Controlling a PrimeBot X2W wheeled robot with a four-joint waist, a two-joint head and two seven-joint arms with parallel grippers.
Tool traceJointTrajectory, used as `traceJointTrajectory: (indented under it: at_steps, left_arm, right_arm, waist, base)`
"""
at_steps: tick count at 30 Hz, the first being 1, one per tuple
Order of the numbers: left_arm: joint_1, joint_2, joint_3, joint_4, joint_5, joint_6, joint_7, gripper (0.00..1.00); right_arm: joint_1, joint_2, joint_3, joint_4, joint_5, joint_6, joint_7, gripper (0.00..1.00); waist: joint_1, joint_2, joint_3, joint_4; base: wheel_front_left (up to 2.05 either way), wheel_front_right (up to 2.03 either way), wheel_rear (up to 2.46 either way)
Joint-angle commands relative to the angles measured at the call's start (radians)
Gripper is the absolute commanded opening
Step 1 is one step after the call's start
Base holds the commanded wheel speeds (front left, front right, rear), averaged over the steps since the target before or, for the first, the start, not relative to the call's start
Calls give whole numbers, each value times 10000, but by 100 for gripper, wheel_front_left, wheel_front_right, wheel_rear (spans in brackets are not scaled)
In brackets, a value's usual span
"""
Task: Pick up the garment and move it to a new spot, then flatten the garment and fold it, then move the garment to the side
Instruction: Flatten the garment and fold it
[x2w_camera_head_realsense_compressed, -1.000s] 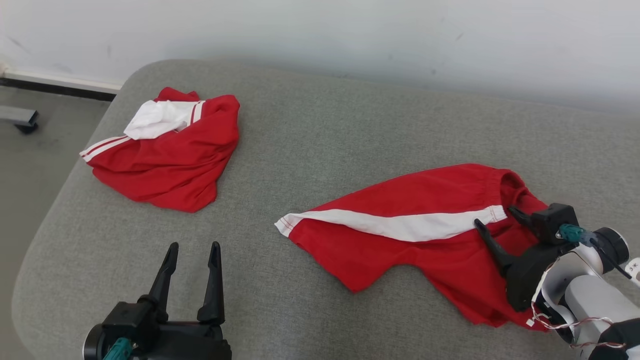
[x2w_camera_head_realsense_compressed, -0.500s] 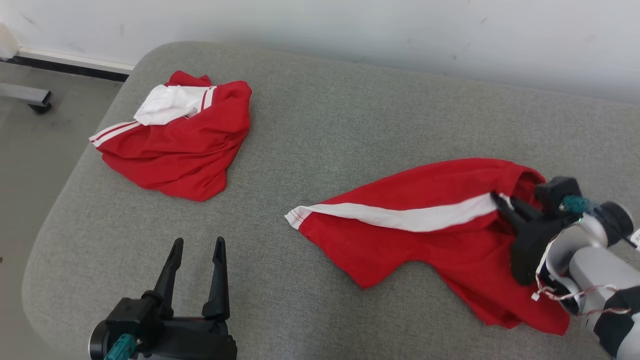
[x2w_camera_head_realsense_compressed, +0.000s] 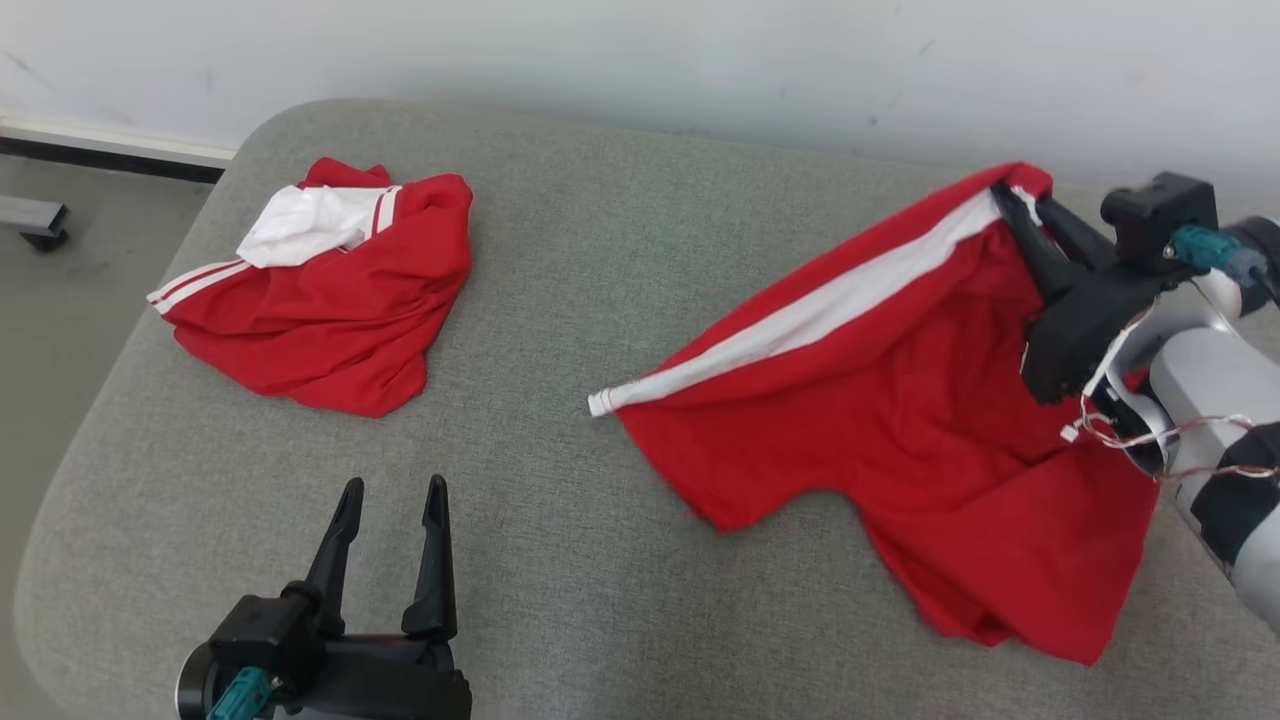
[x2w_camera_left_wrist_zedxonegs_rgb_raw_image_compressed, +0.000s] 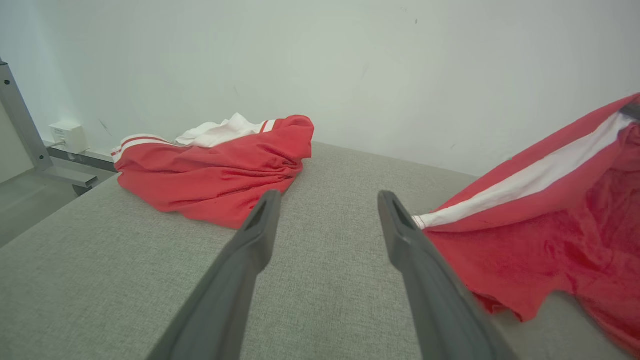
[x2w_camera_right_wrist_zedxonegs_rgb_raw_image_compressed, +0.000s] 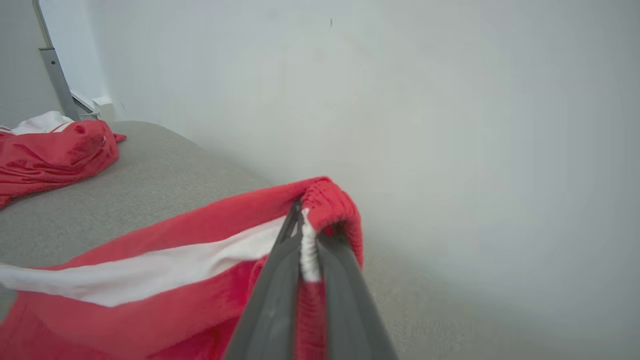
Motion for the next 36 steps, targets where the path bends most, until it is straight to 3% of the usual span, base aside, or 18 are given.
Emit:
traceJointTrajectory:
  at_steps: [1, 7, 13, 25, 36]
  left_arm:
    - [-39, 4, 45, 17, -34, 10, -9, 100]
    - [171, 4, 184, 54, 31, -41, -9, 100]
    - [454, 4, 399, 47, 139, -128, -8, 100]
    - [772, 4, 580, -21, 247, -217, -8, 100]
    - [544, 7, 493, 24, 265, -276, -8, 100]
  right_arm:
    - [-236, 60, 17, 14, 111, -22, -142, 0]
    - [-393, 242, 216, -190, 69, -22, -392, 0]
    - [572, 254, 164, -1456, -166, -22, -462, 0]
    - [5763, -370, -2099, -5336, -1014, -22, -447, 0]
    - [9134, -209, -3769, -6005, -1133, -22, -446, 0]
  waist:
    - [0, -1, -83, -80]
    - [0, -1, -339, -303]
    - [0, -1, -715, -777]
    - [0, -1, -978, -1866]
    - [0, -1, -799, -2328]
  base:
    - [0, 0, 0]
    - [0, 0, 0]
    - [0, 0, 0]
    - [0, 0, 0]
    - [0, 0, 0]
